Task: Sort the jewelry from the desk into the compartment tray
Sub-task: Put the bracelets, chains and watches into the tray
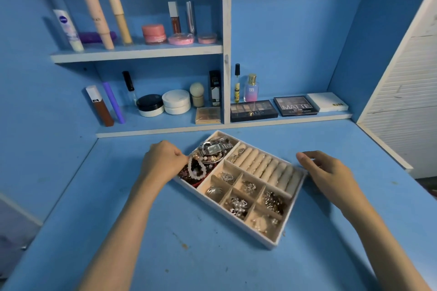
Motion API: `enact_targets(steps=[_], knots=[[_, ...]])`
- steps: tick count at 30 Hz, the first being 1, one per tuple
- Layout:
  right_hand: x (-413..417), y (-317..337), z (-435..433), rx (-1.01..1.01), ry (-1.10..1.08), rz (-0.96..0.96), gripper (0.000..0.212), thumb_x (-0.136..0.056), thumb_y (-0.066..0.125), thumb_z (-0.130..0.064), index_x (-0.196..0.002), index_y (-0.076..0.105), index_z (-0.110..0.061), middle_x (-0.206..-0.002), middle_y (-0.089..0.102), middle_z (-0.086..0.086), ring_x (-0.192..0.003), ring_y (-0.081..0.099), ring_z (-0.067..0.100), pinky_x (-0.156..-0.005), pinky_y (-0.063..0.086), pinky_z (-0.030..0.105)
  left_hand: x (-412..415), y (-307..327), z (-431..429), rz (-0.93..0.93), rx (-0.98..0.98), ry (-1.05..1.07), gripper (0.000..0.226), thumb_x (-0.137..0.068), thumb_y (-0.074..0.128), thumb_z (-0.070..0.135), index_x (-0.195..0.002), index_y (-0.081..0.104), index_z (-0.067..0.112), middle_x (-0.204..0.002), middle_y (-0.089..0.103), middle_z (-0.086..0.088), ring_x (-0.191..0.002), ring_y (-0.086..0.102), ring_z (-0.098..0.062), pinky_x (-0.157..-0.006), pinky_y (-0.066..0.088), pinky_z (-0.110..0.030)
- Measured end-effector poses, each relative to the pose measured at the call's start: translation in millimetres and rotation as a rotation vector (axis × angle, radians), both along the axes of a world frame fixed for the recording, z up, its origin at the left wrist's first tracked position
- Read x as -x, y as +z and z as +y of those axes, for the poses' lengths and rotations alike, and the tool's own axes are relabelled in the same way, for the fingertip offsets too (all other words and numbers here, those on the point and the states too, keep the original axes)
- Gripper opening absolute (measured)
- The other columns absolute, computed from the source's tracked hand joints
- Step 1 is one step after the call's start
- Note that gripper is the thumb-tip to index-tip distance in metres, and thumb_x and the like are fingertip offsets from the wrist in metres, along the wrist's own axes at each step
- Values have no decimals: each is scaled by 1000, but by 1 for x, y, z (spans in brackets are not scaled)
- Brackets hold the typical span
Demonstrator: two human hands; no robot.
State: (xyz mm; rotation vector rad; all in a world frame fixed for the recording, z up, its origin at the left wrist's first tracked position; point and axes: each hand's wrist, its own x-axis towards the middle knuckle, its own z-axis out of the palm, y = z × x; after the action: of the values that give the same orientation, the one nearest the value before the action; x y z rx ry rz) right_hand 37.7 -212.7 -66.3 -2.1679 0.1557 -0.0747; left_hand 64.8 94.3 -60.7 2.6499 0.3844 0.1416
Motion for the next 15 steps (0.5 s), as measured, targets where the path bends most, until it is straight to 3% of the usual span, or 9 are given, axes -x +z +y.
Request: enact_targets(steps=[3,5,7,9,11,13,15], knots=[[-2,-5,1,-55,-75,-62,43,-89,56,-38,-127,51,-20,-112,57,5,-92,57,23,-82,44,34,24,0,-1,-38,39,25,38,-70,61,12,-47,31,13,-50,22,-7,-52,23,-20,-47,20,-27],[-3,-8,1,-107,-57,-34,44,-91,55,-31,-132,48,-19,-113,59,5,-100,58,23,-90,44,36,40,-5,-6,-17,76,27,37,-70,62,12,-44,35,11,-48,25,-8,-50,25,-19,-46,24,-27],[-4,-12,1,-206,-16,3,42,-93,53,-20,-134,46,-20,-113,63,3,-107,58,24,-100,42,41,54,-7,-9,49,198,24,25,-67,62,16,-45,52,7,-46,40,-12,-45,39,-20,-50,43,-29],[-6,-13,0,-262,17,33,44,-93,49,-10,-135,46,-24,-116,63,1,-111,56,24,-104,39,46,63,-7,-10,106,338,15,22,-72,60,16,-58,65,0,-52,62,-13,-45,59,-26,-60,58,-39],[-7,-14,-1,-302,42,44,49,-92,46,-1,-135,45,-25,-120,61,2,-113,55,23,-104,39,46,61,-7,-11,30,380,32,25,-83,54,18,-71,65,-2,-66,68,-15,-58,66,-26,-67,57,-44],[-5,-12,0,-313,65,41,52,-92,44,3,-136,44,-25,-122,60,1,-113,54,20,-102,41,41,55,-8,-16,-117,475,44,23,-91,50,25,-84,66,10,-86,67,-9,-83,64,-23,-85,52,-43],[-2,-13,4,-334,83,15,51,-93,42,3,-136,44,-25,-121,58,-3,-111,53,16,-97,42,35,52,-7,-29,-147,700,-8,36,-96,42,33,-125,55,17,-125,55,4,-120,48,-13,-106,32,-28]])
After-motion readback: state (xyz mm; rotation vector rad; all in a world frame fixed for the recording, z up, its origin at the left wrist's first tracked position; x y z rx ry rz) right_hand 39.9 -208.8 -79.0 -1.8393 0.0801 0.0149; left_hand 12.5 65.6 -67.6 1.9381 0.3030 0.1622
